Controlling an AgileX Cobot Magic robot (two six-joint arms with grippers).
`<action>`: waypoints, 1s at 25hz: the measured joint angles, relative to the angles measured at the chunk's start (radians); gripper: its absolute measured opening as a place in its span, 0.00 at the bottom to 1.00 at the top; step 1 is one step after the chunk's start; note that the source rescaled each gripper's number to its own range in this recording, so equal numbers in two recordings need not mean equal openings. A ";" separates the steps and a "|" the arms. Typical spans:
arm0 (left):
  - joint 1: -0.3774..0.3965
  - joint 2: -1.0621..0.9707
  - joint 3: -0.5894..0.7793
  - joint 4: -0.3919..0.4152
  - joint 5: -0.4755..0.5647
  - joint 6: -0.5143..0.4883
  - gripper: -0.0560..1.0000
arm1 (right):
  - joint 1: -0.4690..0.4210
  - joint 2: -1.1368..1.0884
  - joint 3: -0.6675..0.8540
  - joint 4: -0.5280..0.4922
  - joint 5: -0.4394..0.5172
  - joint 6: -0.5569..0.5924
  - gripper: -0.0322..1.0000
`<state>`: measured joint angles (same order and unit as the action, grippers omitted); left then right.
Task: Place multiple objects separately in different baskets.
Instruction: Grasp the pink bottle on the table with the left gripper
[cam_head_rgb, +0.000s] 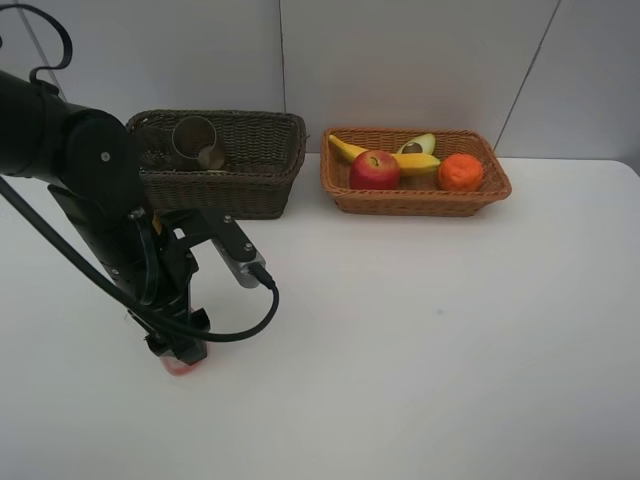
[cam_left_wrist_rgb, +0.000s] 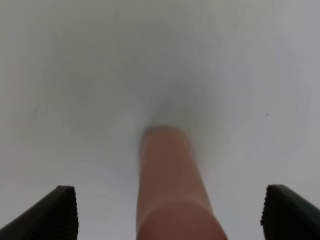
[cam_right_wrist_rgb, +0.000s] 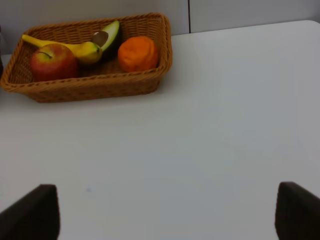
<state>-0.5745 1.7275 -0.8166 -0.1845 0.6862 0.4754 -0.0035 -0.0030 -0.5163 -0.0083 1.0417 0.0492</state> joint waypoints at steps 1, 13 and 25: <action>0.000 0.000 0.000 0.000 0.000 0.000 0.91 | 0.000 0.000 0.000 0.000 0.000 0.000 0.85; 0.000 0.000 0.000 -0.001 0.001 0.000 0.46 | 0.000 0.000 0.000 0.000 0.000 0.000 0.85; 0.000 0.000 0.000 -0.031 0.003 0.000 0.46 | 0.000 0.000 0.000 0.000 0.000 0.000 0.85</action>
<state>-0.5745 1.7275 -0.8166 -0.2151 0.6888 0.4754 -0.0035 -0.0030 -0.5163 -0.0083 1.0417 0.0492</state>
